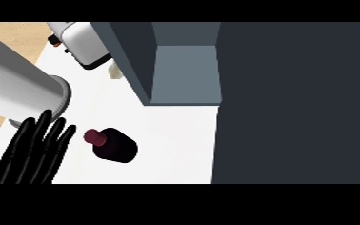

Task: Pick up the wine, place it into the cabinet and close the cabinet

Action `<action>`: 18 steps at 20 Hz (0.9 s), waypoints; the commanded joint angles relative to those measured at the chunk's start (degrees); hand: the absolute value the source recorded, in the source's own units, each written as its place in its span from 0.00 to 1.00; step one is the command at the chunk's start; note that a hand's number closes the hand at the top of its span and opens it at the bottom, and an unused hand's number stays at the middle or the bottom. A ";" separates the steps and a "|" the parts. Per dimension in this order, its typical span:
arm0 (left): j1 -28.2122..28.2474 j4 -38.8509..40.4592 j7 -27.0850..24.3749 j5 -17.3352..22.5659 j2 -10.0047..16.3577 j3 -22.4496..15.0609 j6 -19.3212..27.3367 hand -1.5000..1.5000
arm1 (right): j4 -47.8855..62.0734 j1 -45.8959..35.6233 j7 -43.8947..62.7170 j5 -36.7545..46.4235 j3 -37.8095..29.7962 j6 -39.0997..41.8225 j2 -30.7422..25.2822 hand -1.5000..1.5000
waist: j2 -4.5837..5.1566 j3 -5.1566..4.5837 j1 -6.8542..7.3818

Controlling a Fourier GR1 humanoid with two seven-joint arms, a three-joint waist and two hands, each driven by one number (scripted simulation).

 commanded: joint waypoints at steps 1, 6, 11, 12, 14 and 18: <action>1.32 -1.26 1.00 10.62 0.62 4.93 -2.77 0.00 | -9.91 1.21 5.82 -5.13 -1.77 -0.50 -1.23 0.00 | -0.06 -0.03 -0.11; 1.58 8.08 -4.32 16.36 1.14 11.48 -8.85 0.00 | -7.43 0.44 3.10 -3.83 -1.10 -0.71 0.69 0.00 | 0.01 -0.03 0.10; -2.42 13.74 -3.94 17.31 2.69 14.68 -11.05 0.00 | -11.39 2.81 5.78 -4.84 -1.59 0.34 -0.18 0.00 | 0.01 0.02 -0.37; -3.06 13.39 -3.54 16.01 1.52 12.60 -10.12 0.00 | -11.45 0.16 8.28 -6.42 -3.70 -0.48 -1.21 0.00 | 0.01 0.03 -0.29; 1.91 15.34 -7.71 14.98 0.70 12.15 -12.96 0.00 | -8.13 4.12 2.04 -4.17 -0.73 1.85 1.25 0.00 | -0.01 0.05 0.03; 3.07 21.35 -13.31 16.46 0.68 13.74 -17.79 0.00 | -11.12 0.08 8.07 -5.42 -3.12 -0.21 -0.77 0.00 | -0.04 0.01 0.01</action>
